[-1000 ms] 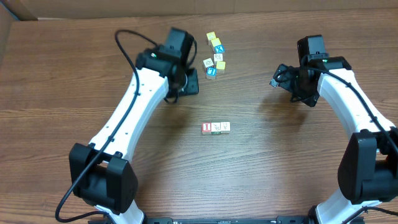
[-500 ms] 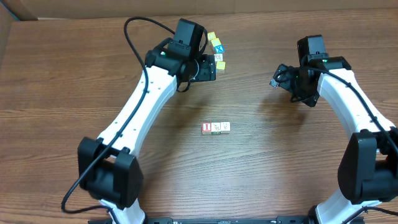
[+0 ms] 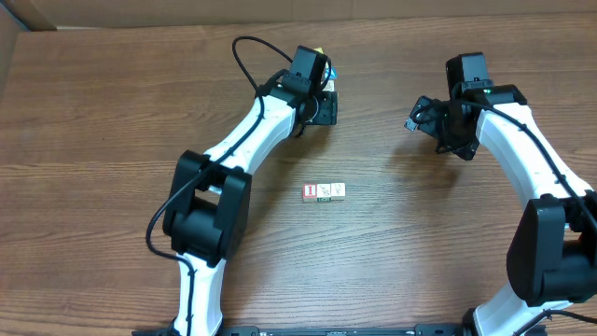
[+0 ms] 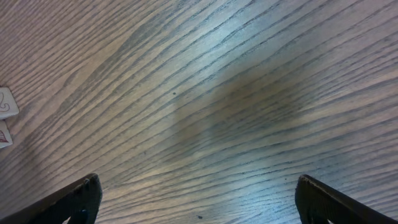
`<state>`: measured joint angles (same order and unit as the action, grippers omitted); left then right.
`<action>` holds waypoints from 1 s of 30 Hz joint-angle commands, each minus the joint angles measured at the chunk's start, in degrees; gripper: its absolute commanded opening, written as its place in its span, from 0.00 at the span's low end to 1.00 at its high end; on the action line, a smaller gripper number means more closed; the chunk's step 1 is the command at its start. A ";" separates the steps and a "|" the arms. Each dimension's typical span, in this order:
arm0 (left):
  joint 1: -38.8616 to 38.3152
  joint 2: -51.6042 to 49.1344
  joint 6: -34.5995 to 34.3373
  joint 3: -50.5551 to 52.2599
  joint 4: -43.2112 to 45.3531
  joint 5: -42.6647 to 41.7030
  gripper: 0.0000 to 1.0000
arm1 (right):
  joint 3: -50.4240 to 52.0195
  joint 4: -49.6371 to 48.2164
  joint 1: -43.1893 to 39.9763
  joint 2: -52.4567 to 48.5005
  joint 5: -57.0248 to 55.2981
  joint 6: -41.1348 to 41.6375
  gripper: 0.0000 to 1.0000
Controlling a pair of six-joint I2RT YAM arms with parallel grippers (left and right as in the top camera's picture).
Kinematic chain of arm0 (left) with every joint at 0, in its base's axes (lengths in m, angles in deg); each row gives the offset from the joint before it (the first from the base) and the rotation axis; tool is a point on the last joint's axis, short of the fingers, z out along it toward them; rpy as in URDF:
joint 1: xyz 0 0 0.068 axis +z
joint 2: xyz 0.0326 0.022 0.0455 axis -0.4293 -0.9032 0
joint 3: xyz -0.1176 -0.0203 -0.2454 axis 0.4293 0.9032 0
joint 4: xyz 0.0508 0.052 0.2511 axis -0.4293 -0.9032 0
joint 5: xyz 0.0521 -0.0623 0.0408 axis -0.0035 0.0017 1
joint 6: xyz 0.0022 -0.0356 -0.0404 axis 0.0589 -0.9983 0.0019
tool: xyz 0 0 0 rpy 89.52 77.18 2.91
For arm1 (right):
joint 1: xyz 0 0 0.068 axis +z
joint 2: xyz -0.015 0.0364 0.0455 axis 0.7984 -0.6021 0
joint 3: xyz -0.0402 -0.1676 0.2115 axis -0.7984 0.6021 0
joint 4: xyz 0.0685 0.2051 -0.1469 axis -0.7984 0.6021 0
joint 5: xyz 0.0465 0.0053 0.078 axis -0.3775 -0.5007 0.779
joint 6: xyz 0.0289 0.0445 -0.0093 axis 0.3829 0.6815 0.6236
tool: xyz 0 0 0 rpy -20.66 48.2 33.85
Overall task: Flip 4 blocks
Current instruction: 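Move the left gripper back over the block cluster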
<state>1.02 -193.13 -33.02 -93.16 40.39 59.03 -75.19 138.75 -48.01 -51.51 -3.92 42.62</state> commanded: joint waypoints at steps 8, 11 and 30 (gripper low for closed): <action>-0.39 -6.23 2.45 0.39 6.88 1.11 0.66 | -0.63 -0.31 -0.13 0.17 -0.52 -0.20 1.00; -0.37 -7.39 2.47 0.39 7.15 1.29 0.63 | -0.63 -0.31 -0.13 0.17 -0.52 -0.20 1.00; -0.26 4.07 2.49 -0.52 1.68 1.29 0.27 | -0.63 -0.31 -0.13 0.17 -0.52 -0.20 1.00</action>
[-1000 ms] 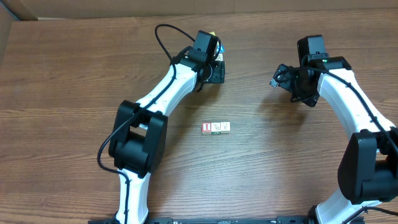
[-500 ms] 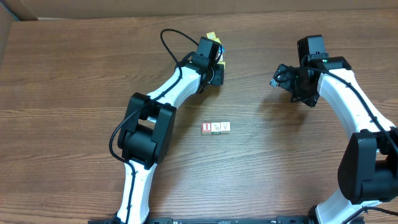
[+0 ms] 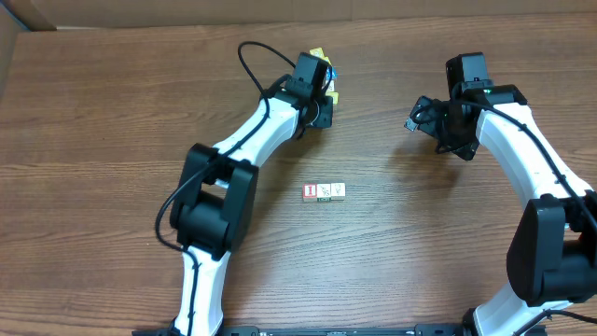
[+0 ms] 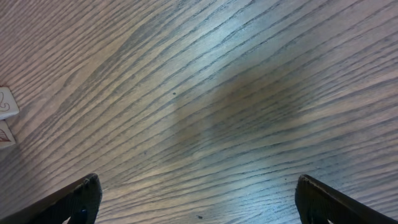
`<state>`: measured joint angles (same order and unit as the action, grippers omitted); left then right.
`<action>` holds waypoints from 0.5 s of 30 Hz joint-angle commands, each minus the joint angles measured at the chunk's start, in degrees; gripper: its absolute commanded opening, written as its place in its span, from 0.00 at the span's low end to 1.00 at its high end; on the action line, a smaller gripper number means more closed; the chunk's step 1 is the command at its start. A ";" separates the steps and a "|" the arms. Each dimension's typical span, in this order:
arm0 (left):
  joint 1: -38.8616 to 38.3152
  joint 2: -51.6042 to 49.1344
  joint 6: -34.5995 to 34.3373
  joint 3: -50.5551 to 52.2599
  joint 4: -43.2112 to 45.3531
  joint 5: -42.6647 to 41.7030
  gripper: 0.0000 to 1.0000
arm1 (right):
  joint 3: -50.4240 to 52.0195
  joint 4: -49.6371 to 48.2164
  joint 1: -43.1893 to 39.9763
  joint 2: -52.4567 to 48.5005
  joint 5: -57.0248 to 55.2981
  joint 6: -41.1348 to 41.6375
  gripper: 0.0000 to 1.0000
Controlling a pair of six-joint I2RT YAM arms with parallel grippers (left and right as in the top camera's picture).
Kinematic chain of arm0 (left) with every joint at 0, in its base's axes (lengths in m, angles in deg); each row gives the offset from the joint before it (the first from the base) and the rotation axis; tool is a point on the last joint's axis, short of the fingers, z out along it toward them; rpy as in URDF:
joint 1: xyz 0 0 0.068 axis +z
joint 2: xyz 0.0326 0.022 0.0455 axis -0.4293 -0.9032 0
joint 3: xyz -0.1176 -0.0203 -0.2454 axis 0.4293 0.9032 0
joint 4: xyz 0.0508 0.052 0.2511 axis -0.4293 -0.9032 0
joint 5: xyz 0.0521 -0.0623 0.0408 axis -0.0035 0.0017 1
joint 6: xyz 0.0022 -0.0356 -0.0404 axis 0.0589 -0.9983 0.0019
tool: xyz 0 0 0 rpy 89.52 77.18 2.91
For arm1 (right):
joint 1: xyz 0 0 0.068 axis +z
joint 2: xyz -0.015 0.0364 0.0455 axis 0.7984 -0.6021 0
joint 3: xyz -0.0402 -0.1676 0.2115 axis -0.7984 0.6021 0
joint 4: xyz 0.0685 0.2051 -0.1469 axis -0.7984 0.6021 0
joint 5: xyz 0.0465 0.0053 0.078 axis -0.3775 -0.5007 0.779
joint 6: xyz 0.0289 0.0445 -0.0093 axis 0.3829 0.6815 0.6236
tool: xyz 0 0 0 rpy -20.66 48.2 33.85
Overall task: Flip 4 blocks
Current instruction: 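Move the left gripper back over the block cluster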
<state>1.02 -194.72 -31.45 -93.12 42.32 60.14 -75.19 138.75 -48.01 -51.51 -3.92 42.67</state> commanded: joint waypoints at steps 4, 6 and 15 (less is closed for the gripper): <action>-0.28 7.17 0.87 -0.57 -0.37 -0.07 0.40 | -0.63 -0.31 -0.13 0.17 -0.52 -0.24 1.00; -0.57 6.80 0.87 -0.55 -1.16 -0.02 0.45 | -0.63 -0.31 -0.13 0.17 -0.52 -0.24 1.00; -1.55 0.90 0.79 0.00 -3.78 3.45 0.40 | -0.63 -0.31 -0.13 0.17 -0.52 -0.24 1.00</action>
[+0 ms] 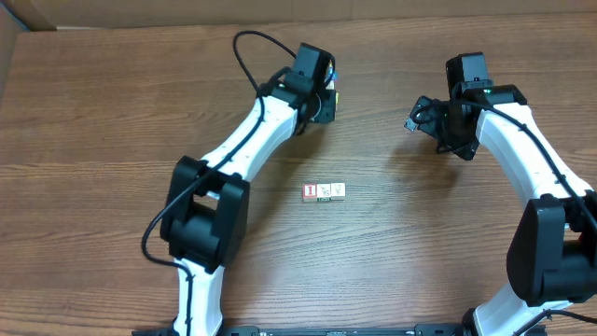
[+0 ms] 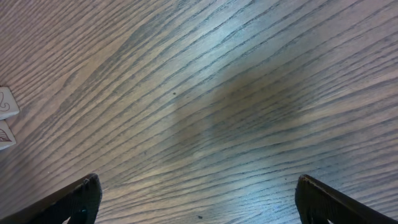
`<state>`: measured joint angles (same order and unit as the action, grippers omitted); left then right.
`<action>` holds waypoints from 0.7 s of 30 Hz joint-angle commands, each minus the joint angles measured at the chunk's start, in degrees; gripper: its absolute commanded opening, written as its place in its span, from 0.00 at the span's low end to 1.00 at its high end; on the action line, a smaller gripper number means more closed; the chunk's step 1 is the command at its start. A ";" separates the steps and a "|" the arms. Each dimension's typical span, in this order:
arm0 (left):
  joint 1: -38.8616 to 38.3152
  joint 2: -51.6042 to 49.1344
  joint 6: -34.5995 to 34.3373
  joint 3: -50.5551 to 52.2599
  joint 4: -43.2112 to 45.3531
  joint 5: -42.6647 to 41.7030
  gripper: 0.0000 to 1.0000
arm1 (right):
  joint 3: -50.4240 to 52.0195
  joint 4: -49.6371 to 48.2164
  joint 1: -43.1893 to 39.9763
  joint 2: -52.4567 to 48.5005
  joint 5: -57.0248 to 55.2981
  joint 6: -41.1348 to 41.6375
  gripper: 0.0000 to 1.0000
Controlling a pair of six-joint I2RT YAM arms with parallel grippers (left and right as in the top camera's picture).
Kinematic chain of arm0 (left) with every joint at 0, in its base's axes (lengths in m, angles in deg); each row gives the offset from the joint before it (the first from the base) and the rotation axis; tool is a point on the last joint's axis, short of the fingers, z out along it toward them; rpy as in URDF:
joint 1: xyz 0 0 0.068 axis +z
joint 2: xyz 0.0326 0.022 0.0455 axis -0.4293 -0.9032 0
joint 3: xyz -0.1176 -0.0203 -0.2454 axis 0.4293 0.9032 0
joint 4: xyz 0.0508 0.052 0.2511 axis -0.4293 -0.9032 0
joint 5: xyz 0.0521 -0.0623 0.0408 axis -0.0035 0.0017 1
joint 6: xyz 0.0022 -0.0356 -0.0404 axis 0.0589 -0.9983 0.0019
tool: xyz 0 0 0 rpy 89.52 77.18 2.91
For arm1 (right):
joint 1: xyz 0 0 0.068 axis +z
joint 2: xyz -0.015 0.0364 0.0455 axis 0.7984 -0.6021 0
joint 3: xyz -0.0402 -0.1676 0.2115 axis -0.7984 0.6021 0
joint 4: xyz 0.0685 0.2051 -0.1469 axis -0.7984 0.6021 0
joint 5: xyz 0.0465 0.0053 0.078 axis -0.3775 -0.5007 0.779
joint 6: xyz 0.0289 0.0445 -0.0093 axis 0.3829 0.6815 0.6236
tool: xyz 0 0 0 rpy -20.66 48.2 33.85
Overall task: Flip 4 blocks
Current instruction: 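Move the left gripper back over the block cluster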
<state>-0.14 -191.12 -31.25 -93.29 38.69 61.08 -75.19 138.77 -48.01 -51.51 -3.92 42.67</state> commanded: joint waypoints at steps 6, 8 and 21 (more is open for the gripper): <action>-0.35 -3.87 0.63 0.17 2.73 4.11 0.42 | -0.63 -0.33 -0.13 0.17 -0.52 -0.24 1.00; -0.35 -3.87 0.63 0.17 3.52 5.35 0.43 | -0.63 -0.35 -0.13 0.17 -0.52 -0.24 1.00; -0.57 -7.21 0.46 0.17 7.06 5.03 0.46 | -0.63 -0.33 -0.13 0.17 -0.55 -0.24 1.00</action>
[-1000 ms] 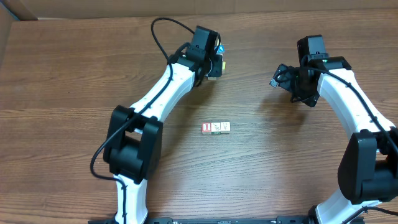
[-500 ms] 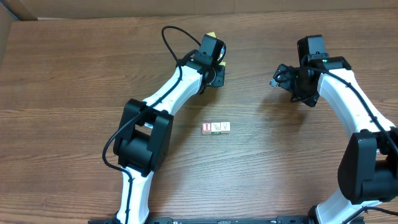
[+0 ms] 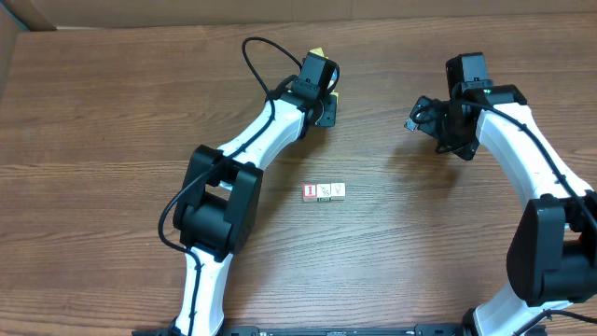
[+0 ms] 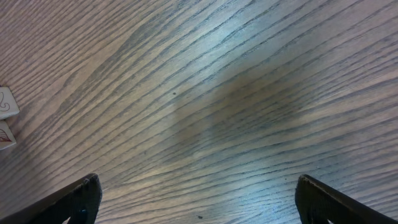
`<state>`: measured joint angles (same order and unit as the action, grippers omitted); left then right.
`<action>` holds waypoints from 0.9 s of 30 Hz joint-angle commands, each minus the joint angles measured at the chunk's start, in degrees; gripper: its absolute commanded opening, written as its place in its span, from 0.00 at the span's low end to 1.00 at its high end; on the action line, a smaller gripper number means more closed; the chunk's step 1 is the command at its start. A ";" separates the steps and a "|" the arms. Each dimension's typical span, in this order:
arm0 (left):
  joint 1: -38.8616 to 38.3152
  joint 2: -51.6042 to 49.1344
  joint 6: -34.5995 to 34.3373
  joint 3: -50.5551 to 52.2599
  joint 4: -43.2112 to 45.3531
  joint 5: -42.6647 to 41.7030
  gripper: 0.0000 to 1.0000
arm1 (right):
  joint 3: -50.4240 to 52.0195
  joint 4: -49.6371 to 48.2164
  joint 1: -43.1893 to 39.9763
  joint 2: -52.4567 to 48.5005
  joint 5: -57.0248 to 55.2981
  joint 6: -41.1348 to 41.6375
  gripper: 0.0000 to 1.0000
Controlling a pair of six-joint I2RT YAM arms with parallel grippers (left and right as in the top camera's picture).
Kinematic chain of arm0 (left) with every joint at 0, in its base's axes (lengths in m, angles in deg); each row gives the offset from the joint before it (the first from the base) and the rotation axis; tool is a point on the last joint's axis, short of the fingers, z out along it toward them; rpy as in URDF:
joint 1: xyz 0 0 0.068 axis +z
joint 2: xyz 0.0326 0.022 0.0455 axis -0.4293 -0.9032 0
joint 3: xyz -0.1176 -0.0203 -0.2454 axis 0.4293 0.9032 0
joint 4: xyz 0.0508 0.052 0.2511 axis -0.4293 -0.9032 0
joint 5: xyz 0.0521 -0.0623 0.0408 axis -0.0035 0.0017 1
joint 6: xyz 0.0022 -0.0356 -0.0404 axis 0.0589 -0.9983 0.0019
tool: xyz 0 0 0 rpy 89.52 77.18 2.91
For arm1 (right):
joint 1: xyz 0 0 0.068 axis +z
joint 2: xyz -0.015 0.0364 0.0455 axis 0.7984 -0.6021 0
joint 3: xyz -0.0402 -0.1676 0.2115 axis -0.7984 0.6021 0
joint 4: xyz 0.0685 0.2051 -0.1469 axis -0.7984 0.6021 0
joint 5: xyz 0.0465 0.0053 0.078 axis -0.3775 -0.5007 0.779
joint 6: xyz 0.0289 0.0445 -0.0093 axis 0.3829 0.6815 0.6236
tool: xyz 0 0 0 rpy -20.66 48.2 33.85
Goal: Flip 4 blocks
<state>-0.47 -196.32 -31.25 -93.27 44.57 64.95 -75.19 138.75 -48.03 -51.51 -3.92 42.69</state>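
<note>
Three small blocks [image 3: 324,191] lie in a row at the table's middle; the left one shows a red "1". Two of them peek in at the left edge of the right wrist view [image 4: 5,102]. My left gripper [image 3: 324,93] is at the far middle of the table, with a bit of yellow block [image 3: 317,53] showing beside the wrist. Its jaws are hidden under the wrist. My right gripper [image 4: 199,202] is open over bare wood with nothing between its fingers, and is seen from above at the far right [image 3: 420,121].
The brown wooden table [image 3: 103,121] fills the view. A cardboard edge [image 3: 28,14] runs along the far left corner. The left arm's black cable [image 3: 252,56] loops above its forearm.
The left arm's wrist has shifted a little to the right and its elbow has swung right. The three blocks and the right arm have not moved.
Throughout, the left gripper stayed at the far middle by a yellow and blue block, while its wrist and elbow stood in slightly different poses each time. The row of three blocks kept its place, and the right gripper stayed open and still.
</note>
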 commanded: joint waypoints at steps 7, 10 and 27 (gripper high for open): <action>-0.15 -2.01 0.48 0.15 3.58 1.18 0.39 | -0.63 -0.31 -0.11 0.17 -0.52 -0.26 1.00; -0.15 -2.03 0.48 0.15 2.40 1.18 0.38 | -0.63 -0.31 -0.11 0.17 -0.52 -0.26 1.00; 0.04 -1.86 0.48 -0.61 0.02 1.16 0.39 | -0.63 -0.31 -0.11 0.17 -0.55 -0.26 1.00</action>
<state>-0.47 -197.74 -31.23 -93.27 44.31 65.17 -75.19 138.75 -48.03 -51.51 -3.92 42.67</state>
